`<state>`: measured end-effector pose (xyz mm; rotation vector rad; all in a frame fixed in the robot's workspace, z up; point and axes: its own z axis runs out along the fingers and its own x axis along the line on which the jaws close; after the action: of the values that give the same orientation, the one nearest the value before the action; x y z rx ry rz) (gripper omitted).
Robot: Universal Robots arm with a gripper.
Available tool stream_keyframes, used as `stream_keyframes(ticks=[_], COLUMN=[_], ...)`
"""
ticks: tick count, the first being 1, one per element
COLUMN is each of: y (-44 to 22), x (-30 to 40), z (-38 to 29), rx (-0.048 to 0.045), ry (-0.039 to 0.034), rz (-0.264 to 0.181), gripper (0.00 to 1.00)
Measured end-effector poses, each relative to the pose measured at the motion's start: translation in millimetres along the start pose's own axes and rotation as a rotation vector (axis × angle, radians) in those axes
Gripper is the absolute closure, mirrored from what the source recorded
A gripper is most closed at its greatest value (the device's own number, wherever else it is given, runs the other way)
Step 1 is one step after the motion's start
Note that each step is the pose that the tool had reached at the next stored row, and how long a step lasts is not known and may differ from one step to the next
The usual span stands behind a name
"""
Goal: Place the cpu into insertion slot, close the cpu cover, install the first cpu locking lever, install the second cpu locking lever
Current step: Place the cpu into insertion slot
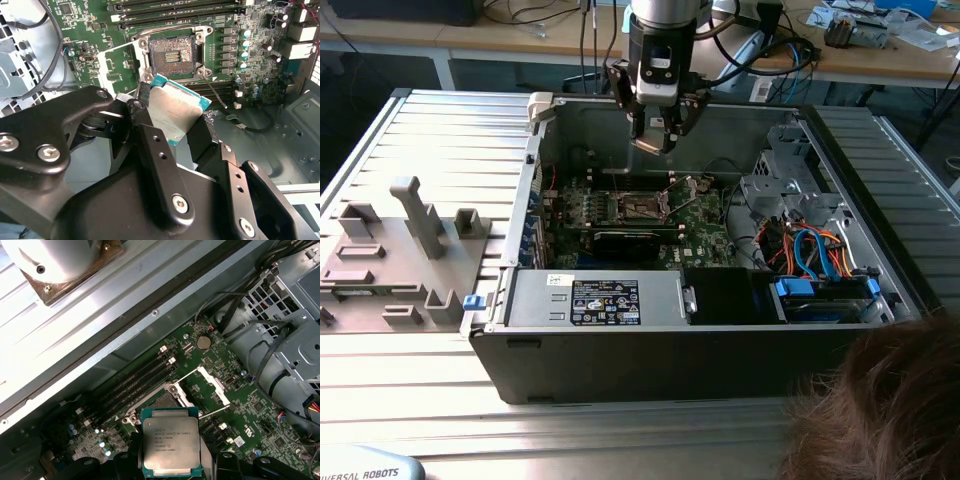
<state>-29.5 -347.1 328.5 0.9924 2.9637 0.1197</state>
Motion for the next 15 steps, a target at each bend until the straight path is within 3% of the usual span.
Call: stream_keyframes(ticks=[15], y=[0.0], x=[0.0], z=[0.3], rx=[-0.0001], ry=[-0.0009], rz=[0.011], gripper=[0.46])
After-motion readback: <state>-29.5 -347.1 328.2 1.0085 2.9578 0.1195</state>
